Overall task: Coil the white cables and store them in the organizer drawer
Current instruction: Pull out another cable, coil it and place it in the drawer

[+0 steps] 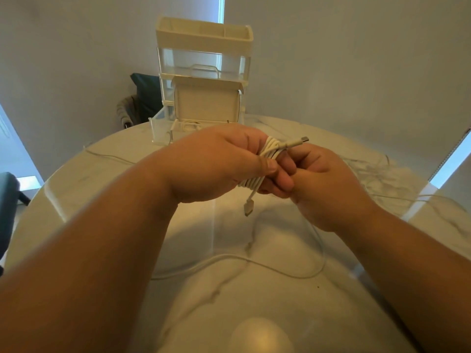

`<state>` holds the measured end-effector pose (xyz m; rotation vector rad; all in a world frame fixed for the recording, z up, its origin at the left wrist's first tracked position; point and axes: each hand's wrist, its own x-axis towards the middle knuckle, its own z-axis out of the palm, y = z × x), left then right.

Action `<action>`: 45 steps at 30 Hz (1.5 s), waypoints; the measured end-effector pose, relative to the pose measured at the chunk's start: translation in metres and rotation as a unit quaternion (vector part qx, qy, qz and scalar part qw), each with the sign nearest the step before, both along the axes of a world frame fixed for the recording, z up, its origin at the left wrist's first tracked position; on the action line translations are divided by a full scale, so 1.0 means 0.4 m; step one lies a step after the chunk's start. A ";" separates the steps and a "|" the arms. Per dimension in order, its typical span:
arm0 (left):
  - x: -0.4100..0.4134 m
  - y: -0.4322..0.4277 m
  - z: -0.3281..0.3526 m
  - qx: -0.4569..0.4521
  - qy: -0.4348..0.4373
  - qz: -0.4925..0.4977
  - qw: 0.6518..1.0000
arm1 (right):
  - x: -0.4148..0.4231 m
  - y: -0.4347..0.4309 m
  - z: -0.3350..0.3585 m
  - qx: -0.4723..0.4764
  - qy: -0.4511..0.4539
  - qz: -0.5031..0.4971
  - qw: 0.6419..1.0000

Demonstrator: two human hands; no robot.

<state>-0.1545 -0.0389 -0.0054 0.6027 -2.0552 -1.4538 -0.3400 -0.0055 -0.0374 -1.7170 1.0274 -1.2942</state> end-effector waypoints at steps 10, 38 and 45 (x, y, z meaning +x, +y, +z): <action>-0.006 -0.011 -0.018 0.144 0.087 -0.114 0.979 | -0.003 0.010 0.010 -0.020 -0.019 -0.006 1.000; -0.119 0.020 -0.047 0.257 0.300 0.209 0.895 | 0.025 0.016 0.000 -0.058 0.172 -0.224 0.958; -0.121 0.029 -0.044 0.236 0.261 0.190 0.917 | 0.013 0.012 0.008 0.047 0.071 -0.098 0.992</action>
